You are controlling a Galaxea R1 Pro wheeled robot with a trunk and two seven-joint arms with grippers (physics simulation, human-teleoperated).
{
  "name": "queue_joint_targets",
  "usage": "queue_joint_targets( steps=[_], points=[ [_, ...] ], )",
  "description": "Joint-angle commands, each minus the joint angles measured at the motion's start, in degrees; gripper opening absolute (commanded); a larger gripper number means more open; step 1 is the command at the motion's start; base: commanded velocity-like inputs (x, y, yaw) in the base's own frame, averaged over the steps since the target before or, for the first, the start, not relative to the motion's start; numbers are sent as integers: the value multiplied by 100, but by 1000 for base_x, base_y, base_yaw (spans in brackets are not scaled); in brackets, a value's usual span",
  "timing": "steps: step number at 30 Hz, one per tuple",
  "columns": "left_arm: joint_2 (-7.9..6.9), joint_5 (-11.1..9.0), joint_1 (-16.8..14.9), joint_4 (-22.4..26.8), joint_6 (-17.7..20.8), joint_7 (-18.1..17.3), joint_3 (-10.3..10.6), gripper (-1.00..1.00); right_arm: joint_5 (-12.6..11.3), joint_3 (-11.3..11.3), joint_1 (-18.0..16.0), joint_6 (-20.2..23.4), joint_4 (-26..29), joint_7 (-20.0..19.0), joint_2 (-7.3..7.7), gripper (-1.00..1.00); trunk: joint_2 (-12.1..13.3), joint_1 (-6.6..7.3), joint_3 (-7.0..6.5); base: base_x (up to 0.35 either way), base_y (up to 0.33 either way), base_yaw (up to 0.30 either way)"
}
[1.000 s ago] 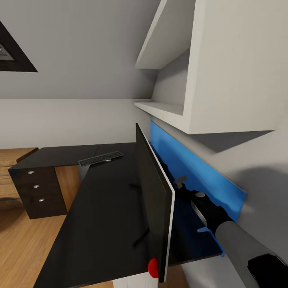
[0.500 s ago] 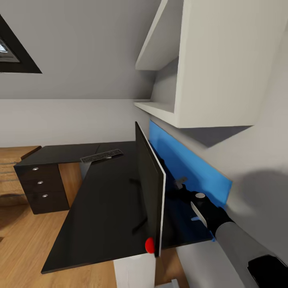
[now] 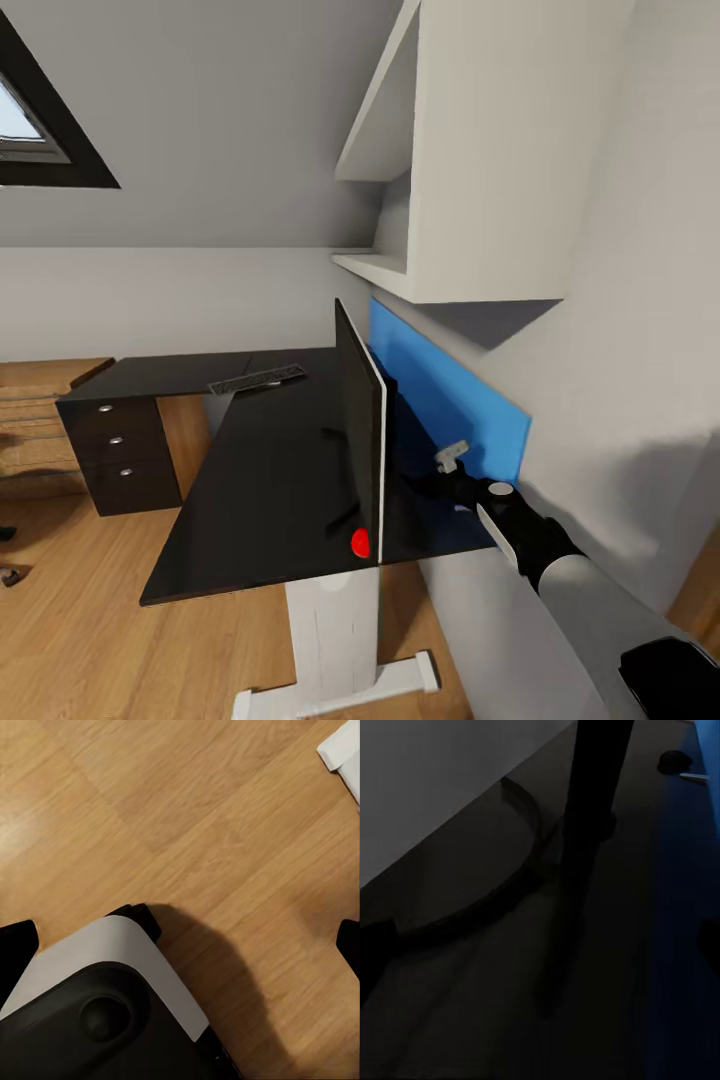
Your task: In the bedroom, organize the workspace by keeping the computer under the desk, ensuring the monitor is on the desk, placing the keyboard on the desk next to the monitor, placing the mouse on the desk next to the keyboard, moving the folder from the swivel chair onto the desk next to the mouse, stacking the notebook on top of the folder with the pen on top of the notebook, and positioning the swivel chair next to the desk.
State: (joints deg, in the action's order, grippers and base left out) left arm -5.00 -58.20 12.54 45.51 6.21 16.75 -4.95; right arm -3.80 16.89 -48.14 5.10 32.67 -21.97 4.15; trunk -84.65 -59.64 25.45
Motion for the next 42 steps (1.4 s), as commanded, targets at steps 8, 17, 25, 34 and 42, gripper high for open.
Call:
queue_joint_targets(
  steps=[8,17,25,34,42],
  points=[
    [8,-34,3,19,29,37,-6,100,-36,25,-3,35,26,11,5,100,-4,3,5,-337,-6,0],
    [1,-33,3,19,29,48,-6,100,-55,-34,439,516,1220,227,86,100,-4,3,5,-338,0,0],
    [1,-33,3,19,24,55,-1,100,-12,-734,1461,1883,3643,235,104,100,-4,3,5,-146,0,0],
    [7,-33,3,18,21,50,3,100,23,-917,2032,2496,4881,231,102,100,-4,3,5,-18,35,0],
    [8,-33,3,11,20,52,3,100,98,-658,2857,2558,5714,237,61,100,-4,3,5,-2,227,0]
  ],
)
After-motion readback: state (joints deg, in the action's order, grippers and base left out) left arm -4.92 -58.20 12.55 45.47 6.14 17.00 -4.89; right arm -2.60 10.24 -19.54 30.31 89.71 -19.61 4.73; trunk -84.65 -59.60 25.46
